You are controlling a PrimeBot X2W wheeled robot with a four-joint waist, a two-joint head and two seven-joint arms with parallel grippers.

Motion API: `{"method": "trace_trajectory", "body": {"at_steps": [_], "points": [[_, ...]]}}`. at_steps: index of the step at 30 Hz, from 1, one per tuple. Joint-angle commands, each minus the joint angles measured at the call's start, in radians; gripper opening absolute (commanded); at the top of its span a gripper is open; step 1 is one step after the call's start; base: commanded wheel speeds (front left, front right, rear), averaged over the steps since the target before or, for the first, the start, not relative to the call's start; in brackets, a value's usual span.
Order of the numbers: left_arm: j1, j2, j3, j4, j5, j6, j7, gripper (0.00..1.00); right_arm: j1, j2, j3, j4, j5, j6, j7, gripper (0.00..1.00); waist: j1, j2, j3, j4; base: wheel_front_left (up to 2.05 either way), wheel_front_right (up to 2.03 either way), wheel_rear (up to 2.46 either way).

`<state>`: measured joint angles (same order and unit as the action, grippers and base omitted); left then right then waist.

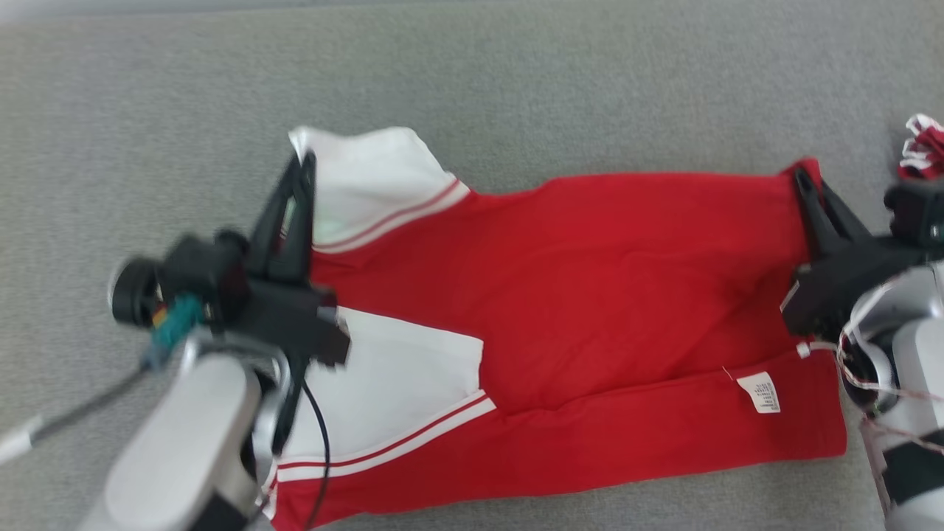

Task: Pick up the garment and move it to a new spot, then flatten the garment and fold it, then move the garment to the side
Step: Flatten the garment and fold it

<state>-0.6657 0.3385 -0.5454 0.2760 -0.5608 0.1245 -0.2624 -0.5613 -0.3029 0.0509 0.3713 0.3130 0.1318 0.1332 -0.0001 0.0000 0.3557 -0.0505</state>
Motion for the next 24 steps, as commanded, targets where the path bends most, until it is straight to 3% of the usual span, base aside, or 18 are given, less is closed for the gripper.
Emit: {"method": "trace_trajectory", "body": {"at_steps": [1, 11, 24], "points": [[0.056, -0.006, 0.008, -0.039, 0.013, 0.008, -0.002, 0.0, 0.032, -0.013, -0.007, -0.004, -0.01, -0.003, -0.019, 0.0, 0.0001, 0.0, -0.034, 0.031, 0.0, 0.0, 0.0], [0.349, -0.026, 0.009, -0.225, 0.019, -0.001, -0.002, 0.0, 0.156, -0.039, -0.051, 0.018, -0.068, -0.003, -0.051, 0.0, 0.0001, 0.0, -0.088, 0.061, 0.0, 0.0, 0.0], [0.522, -0.055, 0.018, -0.21, -0.036, -0.005, -0.002, 0.0, 0.26, -0.091, -0.032, -0.03, -0.07, -0.003, -0.031, 0.0, 0.0001, 0.0, -0.141, 0.091, 0.0, 0.0, 0.0]]}}
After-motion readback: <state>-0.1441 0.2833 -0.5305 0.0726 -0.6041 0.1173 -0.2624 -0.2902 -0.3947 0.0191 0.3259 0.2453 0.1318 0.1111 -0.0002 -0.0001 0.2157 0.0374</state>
